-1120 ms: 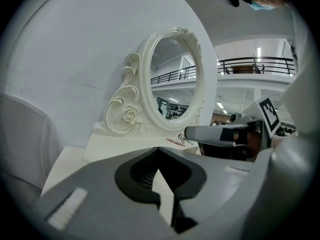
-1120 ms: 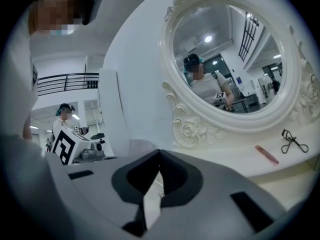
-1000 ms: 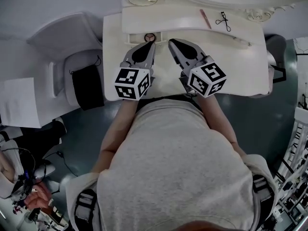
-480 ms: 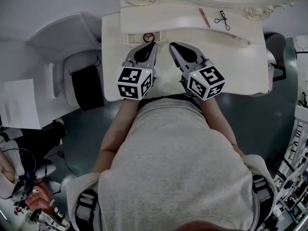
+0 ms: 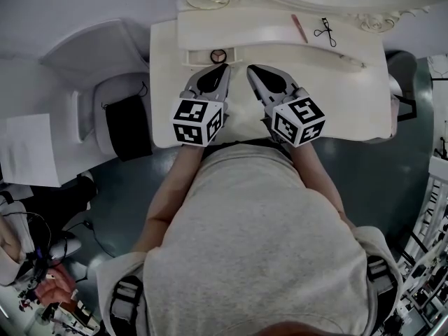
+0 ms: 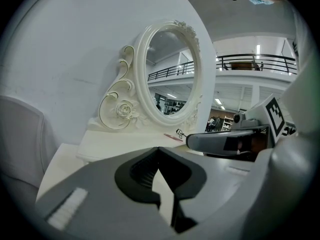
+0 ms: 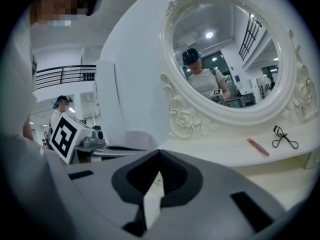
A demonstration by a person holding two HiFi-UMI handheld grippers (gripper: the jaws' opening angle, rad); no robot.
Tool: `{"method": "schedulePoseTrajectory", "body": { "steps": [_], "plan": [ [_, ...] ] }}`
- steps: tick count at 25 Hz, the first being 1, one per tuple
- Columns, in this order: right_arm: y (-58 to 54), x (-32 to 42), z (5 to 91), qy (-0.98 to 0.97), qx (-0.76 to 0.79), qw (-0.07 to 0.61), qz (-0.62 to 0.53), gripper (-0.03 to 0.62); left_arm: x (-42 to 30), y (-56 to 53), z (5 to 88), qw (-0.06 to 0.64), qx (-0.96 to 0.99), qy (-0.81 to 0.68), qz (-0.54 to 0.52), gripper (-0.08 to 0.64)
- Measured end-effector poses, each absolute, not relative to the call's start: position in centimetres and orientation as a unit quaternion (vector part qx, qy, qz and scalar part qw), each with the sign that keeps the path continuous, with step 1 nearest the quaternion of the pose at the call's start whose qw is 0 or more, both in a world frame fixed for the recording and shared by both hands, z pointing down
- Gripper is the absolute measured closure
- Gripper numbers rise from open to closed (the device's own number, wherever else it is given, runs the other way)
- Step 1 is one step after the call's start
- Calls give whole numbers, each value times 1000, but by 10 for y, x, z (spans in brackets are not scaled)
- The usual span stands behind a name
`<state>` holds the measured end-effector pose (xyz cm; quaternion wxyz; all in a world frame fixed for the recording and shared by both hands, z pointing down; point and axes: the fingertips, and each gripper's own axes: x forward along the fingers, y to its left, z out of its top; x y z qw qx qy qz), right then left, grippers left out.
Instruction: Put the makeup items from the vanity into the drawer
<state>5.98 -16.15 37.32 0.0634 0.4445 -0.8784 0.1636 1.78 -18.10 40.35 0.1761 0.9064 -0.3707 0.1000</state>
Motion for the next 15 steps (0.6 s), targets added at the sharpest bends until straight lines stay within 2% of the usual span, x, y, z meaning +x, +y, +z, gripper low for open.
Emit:
{"method": "schedulePoseTrajectory", "body": {
  "steps": [15],
  "plan": [
    [-162,56,376,-880,441,86,155,584,17,-176,421,194,901,-364,134,551]
  ]
}}
